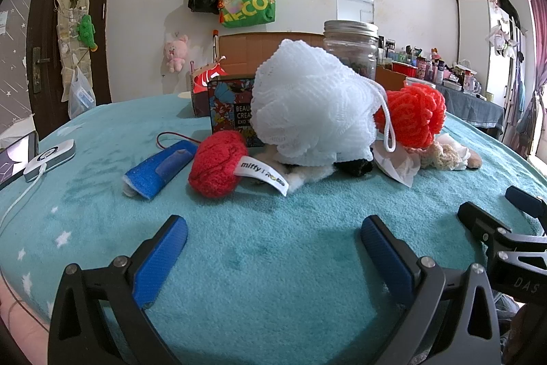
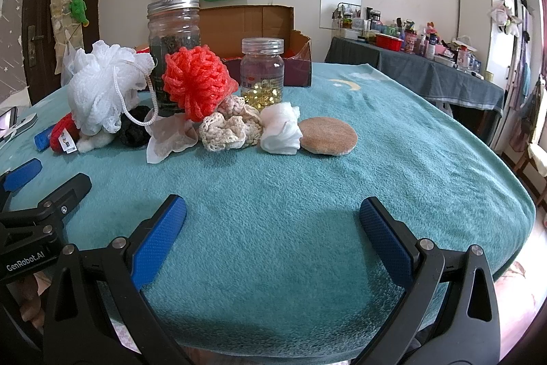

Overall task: Organize soft objects
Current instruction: 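Grasp the white mesh loofah with the left tool while the right tool grasps the red mesh ball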

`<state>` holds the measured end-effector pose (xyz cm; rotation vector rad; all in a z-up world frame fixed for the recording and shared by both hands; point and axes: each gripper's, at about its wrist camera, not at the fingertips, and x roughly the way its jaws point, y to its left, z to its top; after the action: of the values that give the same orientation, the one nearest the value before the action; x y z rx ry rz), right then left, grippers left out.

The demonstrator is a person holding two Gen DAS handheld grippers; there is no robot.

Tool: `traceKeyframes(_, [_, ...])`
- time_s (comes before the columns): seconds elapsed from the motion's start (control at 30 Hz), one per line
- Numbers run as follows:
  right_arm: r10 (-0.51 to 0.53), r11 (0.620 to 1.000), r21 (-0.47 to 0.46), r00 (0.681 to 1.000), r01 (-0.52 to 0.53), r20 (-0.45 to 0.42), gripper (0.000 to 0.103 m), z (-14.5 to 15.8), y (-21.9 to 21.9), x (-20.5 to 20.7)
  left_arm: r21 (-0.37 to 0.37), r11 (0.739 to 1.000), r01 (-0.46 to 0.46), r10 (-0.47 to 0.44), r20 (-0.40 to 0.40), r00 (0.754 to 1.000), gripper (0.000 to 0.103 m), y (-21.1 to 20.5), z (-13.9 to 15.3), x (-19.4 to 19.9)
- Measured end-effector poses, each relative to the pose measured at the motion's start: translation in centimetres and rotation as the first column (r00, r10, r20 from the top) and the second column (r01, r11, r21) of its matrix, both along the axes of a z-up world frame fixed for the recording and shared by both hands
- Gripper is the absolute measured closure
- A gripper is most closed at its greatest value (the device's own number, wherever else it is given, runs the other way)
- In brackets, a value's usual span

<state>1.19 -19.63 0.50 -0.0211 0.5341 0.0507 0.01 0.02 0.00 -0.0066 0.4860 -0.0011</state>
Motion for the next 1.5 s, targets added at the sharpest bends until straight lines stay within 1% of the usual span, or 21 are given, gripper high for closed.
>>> traceKeyframes(0.13, [0.000,1.000,0.001,1.000,0.000,0.008,0.000,-0.1,0.4,0.1,0.000,1.000,0.001,-0.001,-0.001,1.000,0.000,0.0,0.0,0.0])
traceKeyframes(0.3, [0.017,1.000,0.006,1.000,-0.017,0.002,0.000,0.2,-0.2,0.0,-0.004,1.000,0.026,-0.026,-0.014,1.000,0.000,0.5,0.3,0.4])
traceKeyframes(0.37, [0.032,0.999,0.029,0.999,-0.032,-0.006,0.000,0.5,-0.5,-0.2,-0.014,0.999,0.034,-0.034,-0.012,0.999,0.000,0.6,0.5,0.5])
traceKeyframes(0.47, [0.058,0.994,0.096,0.998,-0.059,0.009,0.000,1.5,-1.2,-0.1,-0.035,0.998,0.054,-0.053,0.015,0.998,0.000,1.4,2.2,0.7])
traceKeyframes(0.57, [0.082,0.991,0.107,0.996,-0.084,0.020,0.000,2.8,-1.7,0.6,-0.047,0.994,0.095,-0.094,0.026,0.995,0.000,1.6,3.3,1.1])
traceKeyframes(0.63, [0.113,0.987,0.112,0.993,-0.116,0.032,0.000,3.9,-1.8,1.4,-0.070,0.988,0.140,-0.139,0.026,0.990,0.000,1.9,4.3,1.5])
traceKeyframes(0.7, [0.146,0.981,0.127,0.988,-0.150,0.044,0.000,4.7,-1.8,2.2,-0.078,0.984,0.161,-0.158,0.041,0.987,0.000,2.1,5.2,2.0])
traceKeyframes(0.83, [0.251,0.942,0.216,0.967,-0.255,0.050,0.000,6.4,-2.2,4.0,-0.052,0.978,0.203,-0.201,0.032,0.979,0.000,1.6,6.3,3.3])
traceKeyframes(0.97, [0.325,0.913,0.252,0.945,-0.321,0.029,0.000,7.3,-2.2,6.3,-0.033,0.964,0.265,-0.266,-0.002,0.964,0.000,0.9,6.9,4.8])
traceKeyframes(1.07, [0.391,0.883,0.276,0.920,-0.379,0.013,0.000,7.6,-1.8,7.7,-0.030,0.953,0.302,-0.303,-0.040,0.952,0.000,0.4,6.9,5.8])
traceKeyframes(1.13, [0.425,0.869,0.282,0.905,-0.406,-0.007,0.000,7.4,-1.3,8.5,-0.029,0.951,0.308,-0.309,-0.060,0.949,0.000,0.3,6.9,6.7])
traceKeyframes(1.2, [0.459,0.850,0.308,0.887,-0.427,-0.038,0.001,6.9,-1.0,9.6,-0.019,0.949,0.314,-0.314,-0.075,0.946,0.000,0.1,6.9,7.2])
traceKeyframes(1.23, [0.466,0.847,0.314,0.884,-0.429,-0.047,0.004,6.7,-0.8,10.0,-0.007,0.951,0.310,-0.309,-0.087,0.947,0.001,-0.1,6.8,7.4])
traceKeyframes(1.27, [0.474,0.843,0.319,0.878,-0.433,-0.061,0.006,6.3,-0.6,10.2,0.001,0.950,0.313,-0.311,-0.096,0.945,0.005,-0.4,6.7,7.6])
traceKeyframes(1.3, [0.485,0.838,0.324,0.871,-0.439,-0.074,0.013,6.0,-0.4,10.5,0.000,0.947,0.322,-0.320,-0.103,0.942,0.014,-0.4,6.5,7.7])
traceKeyframes(1.33, [0.499,0.831,0.331,0.863,-0.447,-0.087,0.024,5.8,-0.2,10.8,-0.005,0.943,0.332,-0.331,-0.114,0.937,0.019,-0.5,6.4,7.8])
traceKeyframes(1.37, [0.509,0.824,0.339,0.855,-0.453,-0.096,0.032,5.6,-0.1,11.0,-0.007,0.941,0.337,-0.335,-0.124,0.934,0.024,-0.5,6.2,7.8])
traceKeyframes(1.4, [0.519,0.818,0.348,0.848,-0.458,-0.103,0.051,5.4,0.0,11.0,0.000,0.941,0.339,-0.336,-0.127,0.933,0.029,-0.6,6.1,7.7])
traceKeyframes(1.43, [0.526,0.812,0.360,0.843,-0.460,-0.109,0.052,5.2,0.1,11.1,0.007,0.940,0.340,-0.336,-0.125,0.933,0.032,-0.7,6.1,7.7])
traceKeyframes(1.5, [0.532,0.802,0.371,0.842,-0.467,-0.091,0.058,5.2,-0.1,10.8,0.012,0.938,0.345,-0.342,-0.115,0.933,0.039,-0.6,6.1,7.2])
